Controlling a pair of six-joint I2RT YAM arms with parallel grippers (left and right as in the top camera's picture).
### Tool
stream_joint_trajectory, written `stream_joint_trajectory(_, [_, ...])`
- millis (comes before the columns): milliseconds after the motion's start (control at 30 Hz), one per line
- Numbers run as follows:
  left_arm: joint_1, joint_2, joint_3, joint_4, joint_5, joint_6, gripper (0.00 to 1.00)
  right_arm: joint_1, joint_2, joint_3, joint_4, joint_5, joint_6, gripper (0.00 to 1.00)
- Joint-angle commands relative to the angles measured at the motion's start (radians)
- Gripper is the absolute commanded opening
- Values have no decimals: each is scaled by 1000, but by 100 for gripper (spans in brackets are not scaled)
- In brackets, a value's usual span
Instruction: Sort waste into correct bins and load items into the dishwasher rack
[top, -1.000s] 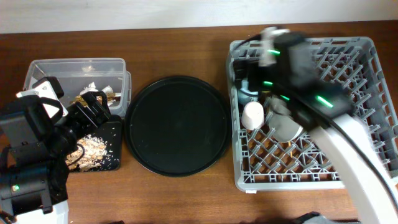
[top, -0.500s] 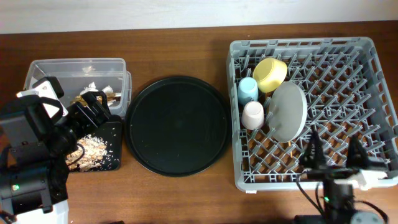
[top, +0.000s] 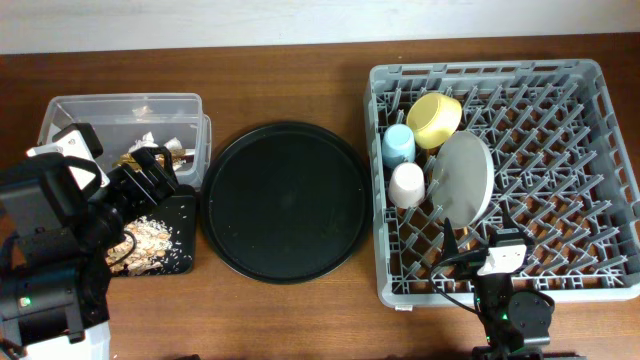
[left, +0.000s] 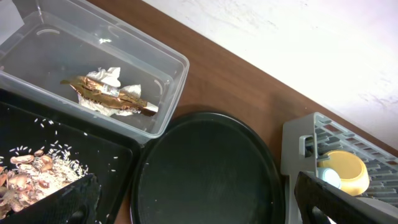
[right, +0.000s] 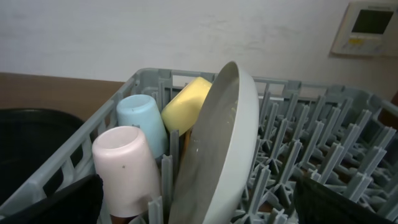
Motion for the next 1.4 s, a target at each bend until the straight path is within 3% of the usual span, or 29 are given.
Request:
stream_joint_trajectory(0, [2, -3, 6, 2, -6, 19, 99, 5, -9, -6, -3, -17, -41, 98])
stream_joint_trajectory(633, [2, -3, 6, 0, -6, 19, 99, 5, -9, -6, -3, -17, -41, 98])
stream_joint_trajectory(867, [2, -1, -6, -234, -10, 19, 99, 5, -9, -6, -3, -17, -41, 98])
stream_joint_trajectory(1000, [-8, -219, -217, -281, -30, 19, 99, 5, -9, -6, -3, -16, -41, 98])
stream_joint_trajectory(1100, [-34, -522, -502, -132, -29, 19, 99, 5, -9, -6, -3, -16, -41, 98])
stream_joint_trajectory(1167, [-71, -711, -684, 105, -29, 19, 99, 5, -9, -6, -3, -17, -41, 98])
stream_joint_trajectory(1233, [-102, -858, -860, 446, -29, 19, 99, 5, -9, -6, -2, -17, -41, 99])
stream_joint_trajectory(1367, [-123, -929, -1090, 933, -48, 20, 99, 5, -9, -6, -3, -17, -41, 98])
